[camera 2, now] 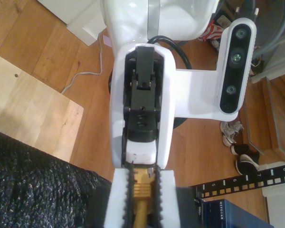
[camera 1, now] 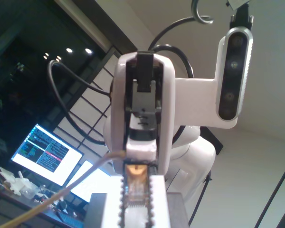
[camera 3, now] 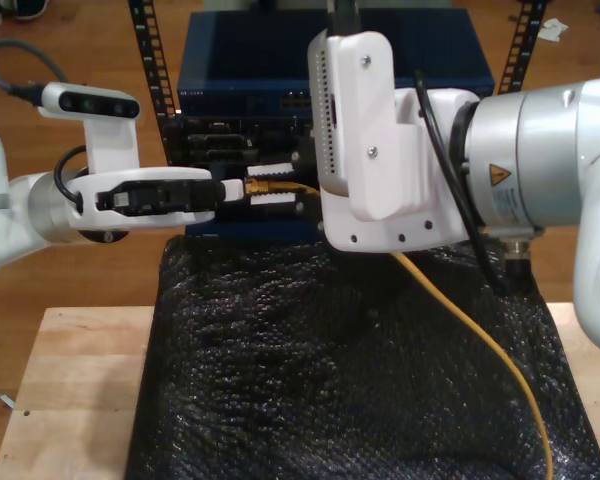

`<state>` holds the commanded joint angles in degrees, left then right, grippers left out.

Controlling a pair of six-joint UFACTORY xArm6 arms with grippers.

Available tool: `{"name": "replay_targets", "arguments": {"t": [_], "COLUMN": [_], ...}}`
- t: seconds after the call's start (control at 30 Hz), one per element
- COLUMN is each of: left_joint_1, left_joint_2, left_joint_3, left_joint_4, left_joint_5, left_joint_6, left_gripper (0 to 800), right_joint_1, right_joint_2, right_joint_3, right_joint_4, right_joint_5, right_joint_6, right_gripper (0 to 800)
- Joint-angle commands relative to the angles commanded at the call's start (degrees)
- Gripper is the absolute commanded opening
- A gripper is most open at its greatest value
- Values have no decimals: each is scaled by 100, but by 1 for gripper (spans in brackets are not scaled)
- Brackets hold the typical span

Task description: Grab the cable and plug it in

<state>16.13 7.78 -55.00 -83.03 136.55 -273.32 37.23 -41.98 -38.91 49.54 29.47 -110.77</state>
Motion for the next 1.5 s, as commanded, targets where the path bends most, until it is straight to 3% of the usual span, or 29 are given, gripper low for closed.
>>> {"name": "replay_targets", "arguments": {"t": [0.23, 0.27, 0.33, 0.47, 0.53, 0.57, 0.7, 0.8, 1.1, 1.5], "left_joint_1": [0, 0, 0, 0, 0, 9, 0, 9, 35, 79], "left_joint_2": [0, 0, 9, 9, 9, 9, 0, 0, -53, -413], "left_joint_3": [-9, -9, 0, 0, 9, 18, 26, 35, -18, -185], "left_joint_4": [0, 0, 0, -9, -26, -26, -18, -18, 0, 26], "left_joint_5": [0, 0, 9, 0, 0, -9, -53, -79, -413, -932], "left_joint_6": [-18, -44, -149, -176, -158, -149, -141, -70, -18, -9], "left_gripper": [34, 76, 272, 353, 524, 572, 614, 783, 797, 797], "right_joint_1": [9, 9, 9, 9, 18, 18, 18, 18, -18, -695], "right_joint_2": [-9, -18, -18, -18, -18, -9, -9, 18, 193, 396], "right_joint_3": [105, 105, 105, 105, 105, 105, 97, 88, -35, -141], "right_joint_4": [35, 35, 35, 35, 35, 35, 35, 44, 158, 141], "right_joint_5": [-141, -141, -141, -141, -141, -141, -141, -149, -149, -97], "right_joint_6": [9, 9, 9, 18, 18, 18, 18, 26, 343, 730], "right_gripper": [4, 2, 2, 2, 1, 1, 1, 1, 1, 0]}}
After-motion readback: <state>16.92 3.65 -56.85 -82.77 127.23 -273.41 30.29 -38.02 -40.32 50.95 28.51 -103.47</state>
